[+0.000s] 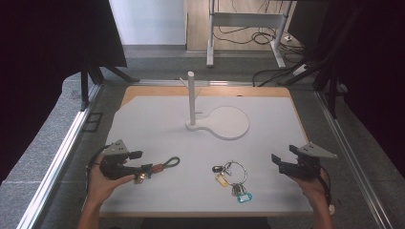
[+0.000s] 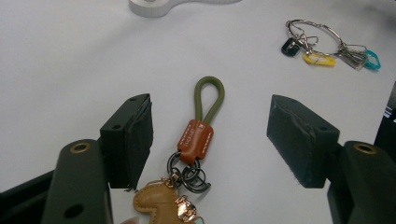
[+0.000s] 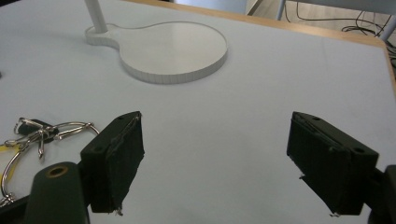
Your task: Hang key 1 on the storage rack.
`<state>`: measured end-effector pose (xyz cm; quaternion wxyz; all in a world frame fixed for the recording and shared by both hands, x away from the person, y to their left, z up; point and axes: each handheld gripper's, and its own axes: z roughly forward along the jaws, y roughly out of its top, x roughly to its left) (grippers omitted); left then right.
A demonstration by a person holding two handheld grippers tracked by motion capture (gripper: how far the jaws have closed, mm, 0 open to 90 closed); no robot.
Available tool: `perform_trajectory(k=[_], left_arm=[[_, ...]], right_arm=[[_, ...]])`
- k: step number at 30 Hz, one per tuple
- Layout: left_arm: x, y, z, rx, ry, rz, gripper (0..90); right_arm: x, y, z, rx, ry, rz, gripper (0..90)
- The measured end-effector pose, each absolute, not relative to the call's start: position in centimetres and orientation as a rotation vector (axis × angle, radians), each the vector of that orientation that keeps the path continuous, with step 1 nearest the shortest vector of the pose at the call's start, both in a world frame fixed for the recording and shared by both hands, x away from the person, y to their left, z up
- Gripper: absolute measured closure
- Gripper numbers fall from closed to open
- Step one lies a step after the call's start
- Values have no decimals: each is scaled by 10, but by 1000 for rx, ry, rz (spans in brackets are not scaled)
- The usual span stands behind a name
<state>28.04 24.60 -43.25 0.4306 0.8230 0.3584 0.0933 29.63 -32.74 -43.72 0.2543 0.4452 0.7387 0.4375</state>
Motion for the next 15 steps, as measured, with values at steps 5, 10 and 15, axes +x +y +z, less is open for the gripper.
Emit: perform_trajectory(k=[5, 10, 15], left_arm=[[280, 248, -431, 2048, 903, 241, 324], [281, 247, -431, 2054, 904, 237, 324], [282, 254, -426, 2057, 898, 238, 314]], right_arm=[[295, -335, -435, 1224, 2001, 1207, 205], [295, -339, -437, 1230, 2019, 1230, 212], [296, -340, -436, 1211, 2059, 1256, 243]])
